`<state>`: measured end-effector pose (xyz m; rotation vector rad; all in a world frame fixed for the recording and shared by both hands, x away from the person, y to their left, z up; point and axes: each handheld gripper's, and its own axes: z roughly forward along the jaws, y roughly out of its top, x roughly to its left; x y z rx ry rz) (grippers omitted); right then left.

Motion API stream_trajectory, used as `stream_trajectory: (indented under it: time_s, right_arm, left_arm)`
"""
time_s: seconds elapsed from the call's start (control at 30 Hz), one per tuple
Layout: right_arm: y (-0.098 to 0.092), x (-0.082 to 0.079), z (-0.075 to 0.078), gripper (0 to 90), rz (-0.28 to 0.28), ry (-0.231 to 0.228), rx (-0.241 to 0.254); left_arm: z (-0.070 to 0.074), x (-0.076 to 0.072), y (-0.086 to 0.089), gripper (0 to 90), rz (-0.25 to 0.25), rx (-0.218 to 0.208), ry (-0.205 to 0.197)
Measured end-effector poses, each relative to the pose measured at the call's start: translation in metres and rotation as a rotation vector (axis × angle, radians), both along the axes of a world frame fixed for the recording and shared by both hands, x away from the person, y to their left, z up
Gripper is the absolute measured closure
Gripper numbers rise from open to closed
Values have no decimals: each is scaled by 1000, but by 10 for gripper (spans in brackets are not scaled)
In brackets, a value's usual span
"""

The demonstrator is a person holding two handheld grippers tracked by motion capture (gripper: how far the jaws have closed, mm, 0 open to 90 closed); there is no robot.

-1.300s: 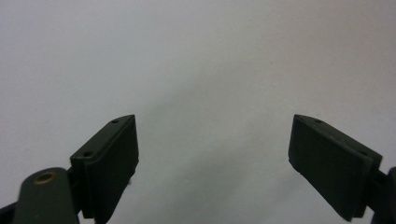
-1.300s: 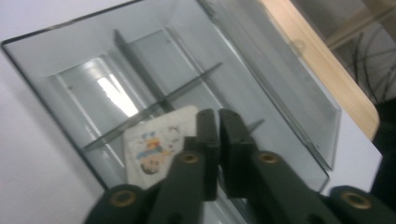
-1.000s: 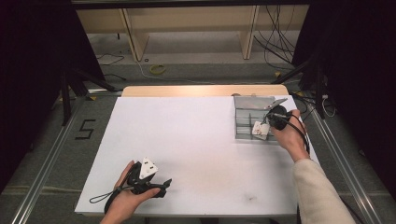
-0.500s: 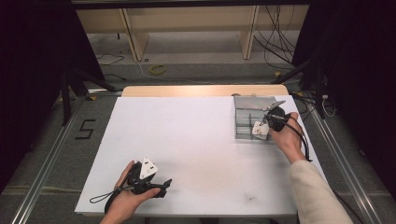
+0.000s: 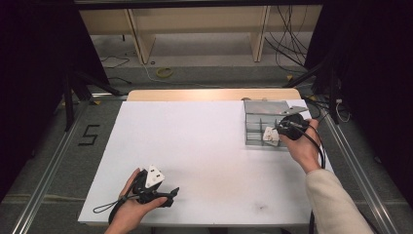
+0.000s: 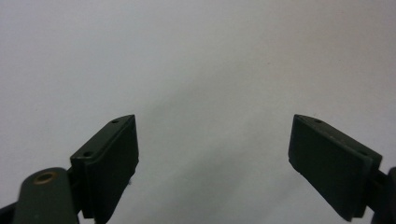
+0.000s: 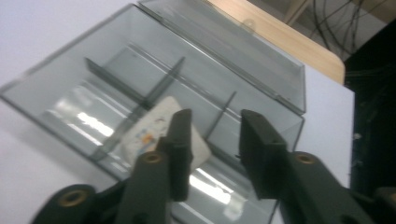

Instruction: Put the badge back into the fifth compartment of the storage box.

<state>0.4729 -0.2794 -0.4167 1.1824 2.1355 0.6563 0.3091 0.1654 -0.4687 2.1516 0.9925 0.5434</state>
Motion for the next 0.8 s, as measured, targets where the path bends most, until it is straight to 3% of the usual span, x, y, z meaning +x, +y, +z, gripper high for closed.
stream_trajectory:
  time_s: [0.13, 0.4, 0.6, 0.8]
  right_arm:
    - [0, -16, 3, 451, 32, -5, 125]
    - [4, -57, -4, 212, 162, -17, 270]
    - [3, -85, -11, 176, 229, -44, 356]
    - [-2, -109, -20, 175, 287, -40, 397]
  left_arm:
    - [0, 0, 0, 155, -3, 4, 6]
    - [-1, 0, -1, 155, -5, 5, 7]
    - [-2, 0, -1, 155, -6, 6, 13]
    - [-3, -1, -3, 155, -12, 4, 17]
